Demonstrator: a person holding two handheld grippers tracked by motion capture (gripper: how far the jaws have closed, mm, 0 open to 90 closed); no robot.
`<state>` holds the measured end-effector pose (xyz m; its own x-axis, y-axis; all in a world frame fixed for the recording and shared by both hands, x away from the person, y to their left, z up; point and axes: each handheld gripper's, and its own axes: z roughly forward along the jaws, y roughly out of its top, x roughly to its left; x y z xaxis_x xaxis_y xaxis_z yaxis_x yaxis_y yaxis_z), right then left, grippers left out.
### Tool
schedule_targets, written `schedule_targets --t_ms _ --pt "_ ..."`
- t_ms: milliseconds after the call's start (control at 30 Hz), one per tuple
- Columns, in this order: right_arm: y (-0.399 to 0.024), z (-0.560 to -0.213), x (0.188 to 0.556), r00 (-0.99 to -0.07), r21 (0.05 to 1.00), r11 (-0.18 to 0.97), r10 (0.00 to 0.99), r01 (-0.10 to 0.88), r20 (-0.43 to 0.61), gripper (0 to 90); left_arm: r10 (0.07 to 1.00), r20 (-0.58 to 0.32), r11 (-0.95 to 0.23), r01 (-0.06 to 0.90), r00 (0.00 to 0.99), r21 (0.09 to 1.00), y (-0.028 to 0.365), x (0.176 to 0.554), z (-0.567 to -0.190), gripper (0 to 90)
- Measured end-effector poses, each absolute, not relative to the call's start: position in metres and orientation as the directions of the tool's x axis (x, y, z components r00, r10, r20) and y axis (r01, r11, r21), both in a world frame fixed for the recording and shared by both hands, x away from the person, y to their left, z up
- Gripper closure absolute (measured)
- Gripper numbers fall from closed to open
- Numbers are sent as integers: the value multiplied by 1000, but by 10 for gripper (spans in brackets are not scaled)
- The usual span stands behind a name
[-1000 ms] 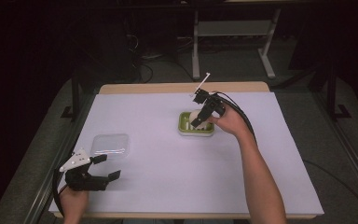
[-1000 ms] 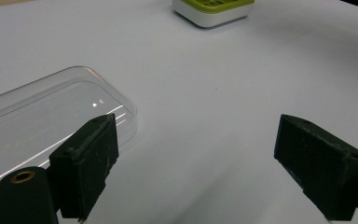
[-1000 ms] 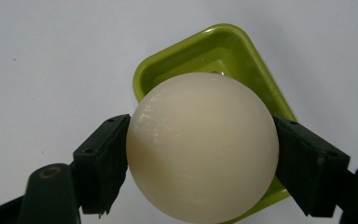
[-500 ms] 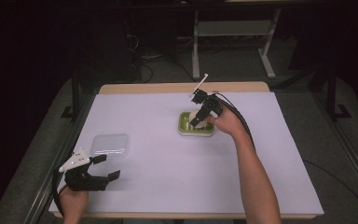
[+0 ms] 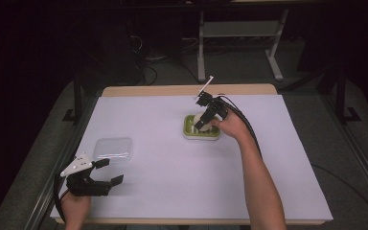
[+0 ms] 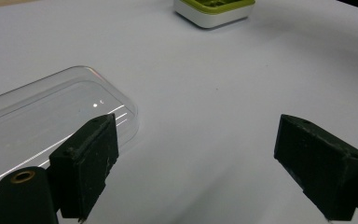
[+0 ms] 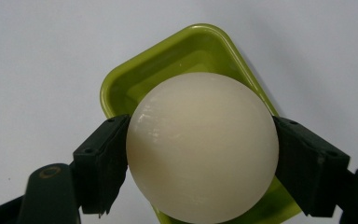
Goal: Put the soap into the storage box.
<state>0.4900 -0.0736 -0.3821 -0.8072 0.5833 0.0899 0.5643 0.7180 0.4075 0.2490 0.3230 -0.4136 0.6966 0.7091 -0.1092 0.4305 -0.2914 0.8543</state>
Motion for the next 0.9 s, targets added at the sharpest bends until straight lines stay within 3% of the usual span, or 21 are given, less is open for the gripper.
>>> schedule_targets --t_ms 900 --pt "-74 -389 494 -794 387 712 600 586 98 223 708 -101 -298 426 698 854 324 249 -413 130"
